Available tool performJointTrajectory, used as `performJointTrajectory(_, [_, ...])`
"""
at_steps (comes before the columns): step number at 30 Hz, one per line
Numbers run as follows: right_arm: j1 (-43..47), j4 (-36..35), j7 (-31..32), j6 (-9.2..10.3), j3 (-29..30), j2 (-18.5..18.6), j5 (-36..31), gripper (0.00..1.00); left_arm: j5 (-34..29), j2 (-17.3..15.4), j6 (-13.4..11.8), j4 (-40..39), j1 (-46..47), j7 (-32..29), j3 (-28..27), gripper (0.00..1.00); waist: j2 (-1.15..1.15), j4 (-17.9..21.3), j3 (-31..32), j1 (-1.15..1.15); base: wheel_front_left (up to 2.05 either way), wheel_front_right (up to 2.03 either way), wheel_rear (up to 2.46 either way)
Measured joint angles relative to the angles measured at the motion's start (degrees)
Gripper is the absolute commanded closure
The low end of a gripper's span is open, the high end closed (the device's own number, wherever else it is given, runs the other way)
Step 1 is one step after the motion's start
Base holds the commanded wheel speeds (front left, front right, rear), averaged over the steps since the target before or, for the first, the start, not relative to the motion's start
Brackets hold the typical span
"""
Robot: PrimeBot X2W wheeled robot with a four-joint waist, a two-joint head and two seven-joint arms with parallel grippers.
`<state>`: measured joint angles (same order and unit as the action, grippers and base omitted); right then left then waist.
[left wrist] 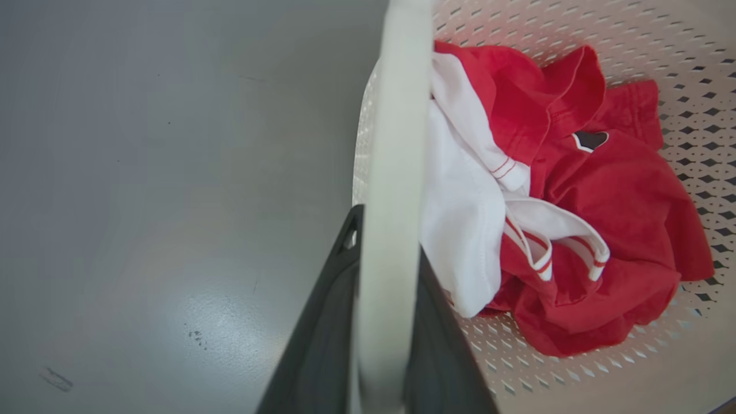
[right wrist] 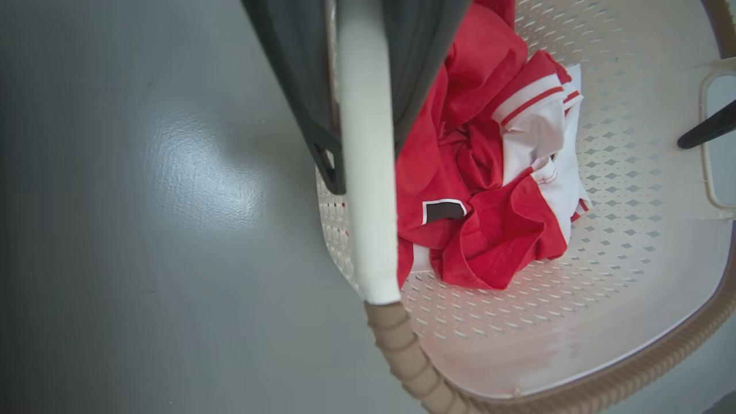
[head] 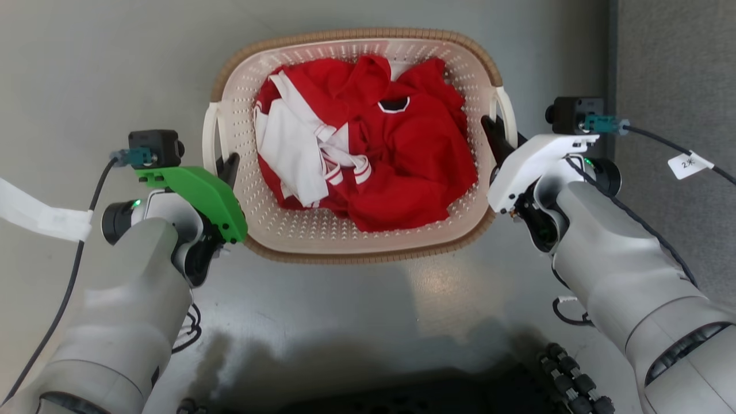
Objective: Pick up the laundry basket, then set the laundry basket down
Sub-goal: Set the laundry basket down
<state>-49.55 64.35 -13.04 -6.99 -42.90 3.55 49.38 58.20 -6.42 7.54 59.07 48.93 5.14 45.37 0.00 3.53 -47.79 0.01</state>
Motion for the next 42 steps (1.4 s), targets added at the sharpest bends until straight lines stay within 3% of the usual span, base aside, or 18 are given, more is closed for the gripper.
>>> performJointTrajectory(15, [-1.88, 0.94, -1.05, -0.04, 0.25, 0.00, 0.00, 1.00, -0.49, -0.03, 0.00, 0.66, 2.28, 3.25, 1.33, 1.00, 0.00, -0.15, -4.95, -0.01, 0.00, 0.00, 0.00])
performJointTrajectory(16, [-1.89, 1.12, -1.07, -0.04, 0.29, 0.00, 0.00, 0.60, -0.49, -0.03, 0.00, 0.82, 2.35, 3.26, 1.36, 0.73, 0.00, -0.16, -5.01, -0.01, 0.00, 0.00, 0.00])
performJointTrajectory(17, [-1.91, 1.27, -1.13, -0.07, 0.38, 0.00, 0.00, 0.00, -0.49, -0.02, 0.00, 0.96, 2.41, 3.42, 1.40, 0.46, 0.00, -0.16, -5.05, 0.00, 0.00, 0.00, 0.00])
performJointTrajectory(18, [-1.92, 1.40, -1.13, -0.13, 0.52, 0.01, 0.00, 0.00, -0.49, -0.02, 0.01, 1.10, 2.50, 3.57, 1.40, 0.00, 0.00, -0.16, -5.09, -0.01, 0.00, 0.00, 0.00])
performJointTrajectory(42, [-1.92, 1.85, -1.31, -0.13, 1.40, 0.05, 0.03, 0.00, -0.31, -0.09, 0.01, 3.66, 2.70, 5.10, 3.33, 0.00, 0.00, 0.31, -1.52, -0.01, 0.00, 0.00, 0.00])
